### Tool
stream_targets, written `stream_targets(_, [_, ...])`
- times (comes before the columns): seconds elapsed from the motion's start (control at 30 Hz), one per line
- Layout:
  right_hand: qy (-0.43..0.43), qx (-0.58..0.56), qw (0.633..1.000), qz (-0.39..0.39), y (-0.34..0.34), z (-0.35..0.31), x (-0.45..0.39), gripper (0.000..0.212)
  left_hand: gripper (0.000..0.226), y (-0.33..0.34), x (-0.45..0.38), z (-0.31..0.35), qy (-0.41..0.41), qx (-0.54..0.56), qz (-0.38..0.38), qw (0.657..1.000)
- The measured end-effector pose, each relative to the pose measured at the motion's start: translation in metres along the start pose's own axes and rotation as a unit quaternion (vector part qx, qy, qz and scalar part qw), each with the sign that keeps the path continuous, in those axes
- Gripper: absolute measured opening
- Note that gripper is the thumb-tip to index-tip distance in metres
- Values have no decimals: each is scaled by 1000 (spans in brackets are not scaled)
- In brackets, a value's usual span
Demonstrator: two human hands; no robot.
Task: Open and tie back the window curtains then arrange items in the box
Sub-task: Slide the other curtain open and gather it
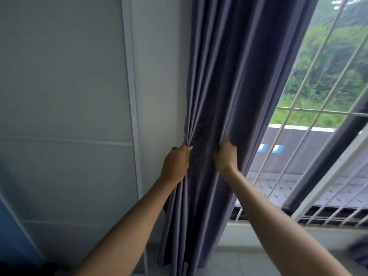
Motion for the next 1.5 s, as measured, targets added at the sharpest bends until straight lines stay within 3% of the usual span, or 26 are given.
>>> stream_targets(0.13, [-9,4,998,-69,44,25,36,60,40,1,-1,3,-6,-5,0,1000])
stream_targets(0.33, [-19,46,989,-139,81,28,70,71,38,8,1,16,-17,2,-11,1000])
stream_targets(0.7, [-3,127,979,-162,97,30,77,60,52,14,10,32,15,31,-19,999])
stream_targets(0.9, [2,130,976,-174,101,24,83,35,38,17,8,40,26,6,-16,1000])
stream_targets(1.1, [-16,162,969,-186,105,20,86,32,41,18,6,36,8,23,-21,999])
stream_targets(1.23, [22,107,977,-182,107,30,86,28,37,22,3,32,4,1,-24,1000])
stream_targets(1.3, [11,129,969,-211,113,33,85,32,36,25,-1,25,-16,-6,-28,999])
stream_targets(1.37, [-48,153,955,-249,117,28,84,58,35,24,-5,20,-16,-18,-16,1000])
stream_targets(1.43, [-121,69,981,-133,75,4,72,80,33,19,-8,16,-10,-5,4,1000])
stream_targets(1.5, [-200,-25,976,81,-1,-23,60,69,35,17,-11,7,-13,14,21,1000])
Point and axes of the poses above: each hand's wrist, its own x-axis away from the middle knuckle, its own y-axis out of the palm, z = x × y, the point moved 9 cm from there along -x, towards the middle knuckle, and after that the axes turned 5 degrees about y, right-handed, at the moved point
